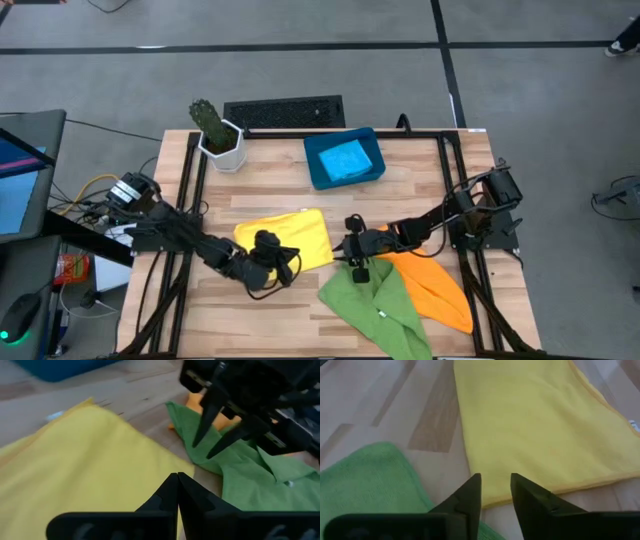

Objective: Fold microfiber towels
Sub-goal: Fold the yellow microfiber cloth

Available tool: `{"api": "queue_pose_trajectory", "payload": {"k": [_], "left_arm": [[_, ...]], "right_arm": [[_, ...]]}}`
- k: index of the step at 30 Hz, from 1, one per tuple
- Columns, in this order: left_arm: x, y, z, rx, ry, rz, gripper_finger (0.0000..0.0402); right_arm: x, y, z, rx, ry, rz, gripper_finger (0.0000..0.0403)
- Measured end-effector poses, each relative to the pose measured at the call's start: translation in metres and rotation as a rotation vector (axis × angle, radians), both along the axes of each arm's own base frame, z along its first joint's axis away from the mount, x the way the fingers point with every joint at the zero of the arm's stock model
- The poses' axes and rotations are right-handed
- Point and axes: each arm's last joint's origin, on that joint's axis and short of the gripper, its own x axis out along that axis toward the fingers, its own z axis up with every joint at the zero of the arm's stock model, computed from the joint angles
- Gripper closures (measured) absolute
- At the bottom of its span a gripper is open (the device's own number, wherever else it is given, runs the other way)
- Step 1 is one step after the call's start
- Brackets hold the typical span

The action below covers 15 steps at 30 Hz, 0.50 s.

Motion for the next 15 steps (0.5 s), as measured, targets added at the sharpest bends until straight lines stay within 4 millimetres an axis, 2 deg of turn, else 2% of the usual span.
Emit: {"api": "queue_pose_trajectory", "payload": {"k": [3,7,12,15], "left_arm": [[0.005,0.003,-0.003,0.011,0.014,-0.035,0.0401],[0.011,-0.003,-0.019,-0.023,0.025,-0.087,0.0401],[0.015,-0.008,-0.038,-0.057,0.029,-0.100,0.0401],[0.016,-0.008,-0.042,-0.067,0.046,-0.107,0.0401]], "right_arm": [[0.001,-0.001,0.001,0.003,-0.004,0.033,0.0252],[0.000,0.002,-0.008,0.000,0.033,0.051,0.0236],[0.005,0.004,-0.020,-0.002,0.055,0.057,0.0230],[0.009,0.004,-0.027,-0.006,0.071,0.054,0.0230]]}}
